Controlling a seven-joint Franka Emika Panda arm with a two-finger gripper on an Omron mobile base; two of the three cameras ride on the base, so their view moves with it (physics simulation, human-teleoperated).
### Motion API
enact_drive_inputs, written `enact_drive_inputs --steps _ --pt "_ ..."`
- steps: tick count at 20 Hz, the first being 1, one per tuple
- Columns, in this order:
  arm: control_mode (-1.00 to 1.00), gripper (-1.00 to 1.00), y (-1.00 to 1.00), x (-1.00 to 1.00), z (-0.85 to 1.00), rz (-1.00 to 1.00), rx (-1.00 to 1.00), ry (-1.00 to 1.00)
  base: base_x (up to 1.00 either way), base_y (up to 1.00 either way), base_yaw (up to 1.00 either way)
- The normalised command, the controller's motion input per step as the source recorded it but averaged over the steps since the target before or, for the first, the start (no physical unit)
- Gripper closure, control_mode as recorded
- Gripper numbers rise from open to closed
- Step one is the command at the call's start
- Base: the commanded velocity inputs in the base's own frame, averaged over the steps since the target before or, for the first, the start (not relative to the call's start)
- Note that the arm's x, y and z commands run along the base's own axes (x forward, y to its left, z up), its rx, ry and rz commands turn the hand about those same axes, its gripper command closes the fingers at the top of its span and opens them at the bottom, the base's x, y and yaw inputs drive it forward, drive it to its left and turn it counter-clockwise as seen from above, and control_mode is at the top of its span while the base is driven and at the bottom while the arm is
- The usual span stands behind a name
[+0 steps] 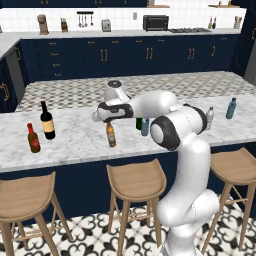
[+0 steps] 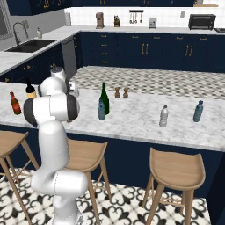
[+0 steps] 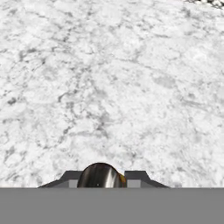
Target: Move the plastic bottles in the middle to the plastics group, and the glass bottles in the middle to the glass group.
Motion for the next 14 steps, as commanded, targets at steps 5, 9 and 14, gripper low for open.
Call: enact_drive_inputs --steps 5,9,14 --pt "-1.0 1.0 -0.01 -0.06 -0.05 0.08 0.12 -0.11 0.0 0.0 0.0" --pt "-1.0 1.0 -0.28 -0.41 0.36 0.06 0.18 0.04 0.0 0.0 0.0" --pt "-1.0 1.0 -0.45 -0.56 0.5 0.0 0.08 0.08 0.0 0.0 0.0"
